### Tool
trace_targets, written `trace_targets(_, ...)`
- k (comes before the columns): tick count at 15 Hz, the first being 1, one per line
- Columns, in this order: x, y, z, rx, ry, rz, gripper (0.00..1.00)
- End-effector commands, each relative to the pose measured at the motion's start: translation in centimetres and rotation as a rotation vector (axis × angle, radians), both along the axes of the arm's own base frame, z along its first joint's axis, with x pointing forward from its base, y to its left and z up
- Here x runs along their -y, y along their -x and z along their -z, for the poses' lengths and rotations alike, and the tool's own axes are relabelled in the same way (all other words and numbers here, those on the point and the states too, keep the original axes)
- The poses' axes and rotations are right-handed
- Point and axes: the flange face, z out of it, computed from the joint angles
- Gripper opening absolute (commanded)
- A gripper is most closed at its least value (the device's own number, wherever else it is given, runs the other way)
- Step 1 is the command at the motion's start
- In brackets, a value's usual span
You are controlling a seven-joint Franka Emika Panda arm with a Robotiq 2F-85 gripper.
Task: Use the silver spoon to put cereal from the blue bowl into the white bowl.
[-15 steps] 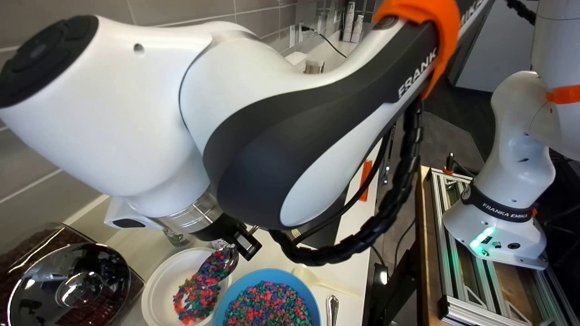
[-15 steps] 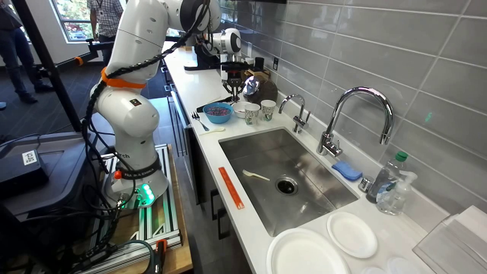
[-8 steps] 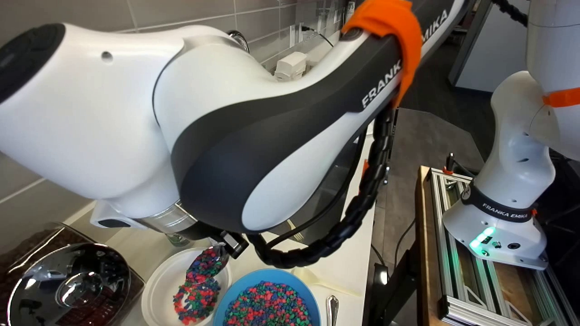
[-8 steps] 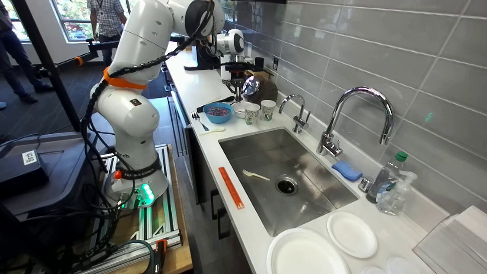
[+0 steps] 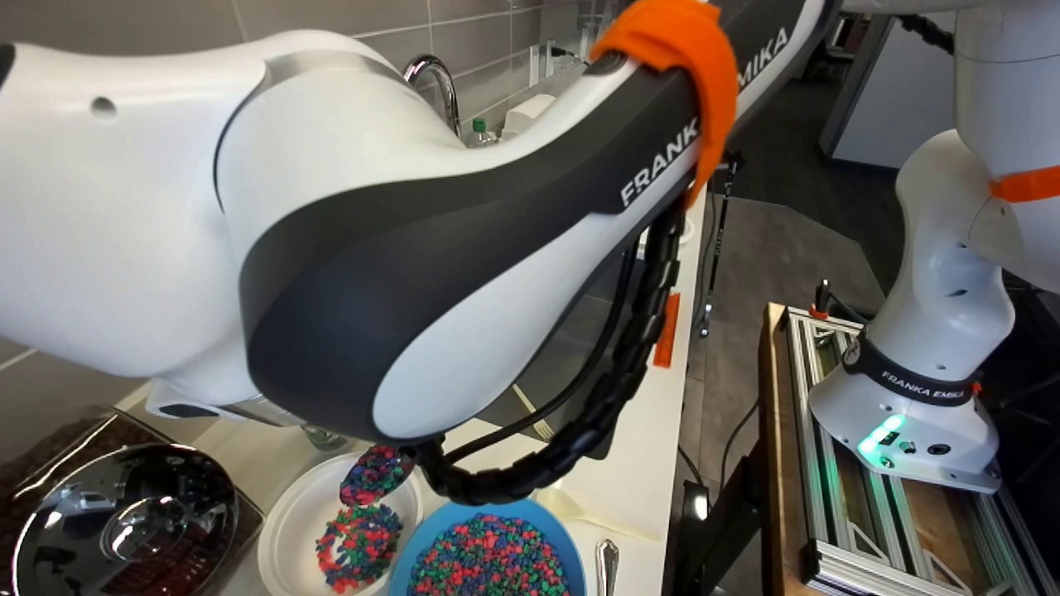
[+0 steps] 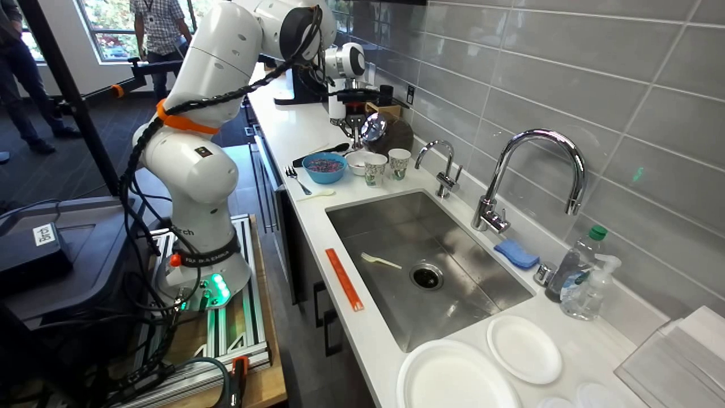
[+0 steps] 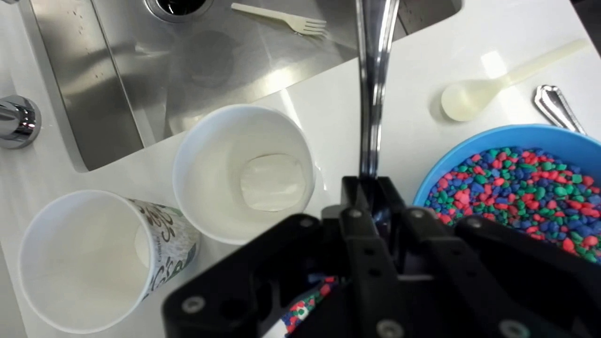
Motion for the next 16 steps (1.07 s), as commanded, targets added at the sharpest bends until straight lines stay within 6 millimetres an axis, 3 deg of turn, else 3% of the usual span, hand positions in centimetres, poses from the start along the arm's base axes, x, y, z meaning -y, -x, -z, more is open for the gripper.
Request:
trace_targets(1, -0.9, -0.3, -0.1, -0.007, 0.075, -0.004, 0.03)
trace_targets(16, -2.9, -0.8, 0.6, -0.009, 0.250, -0.008, 0.03)
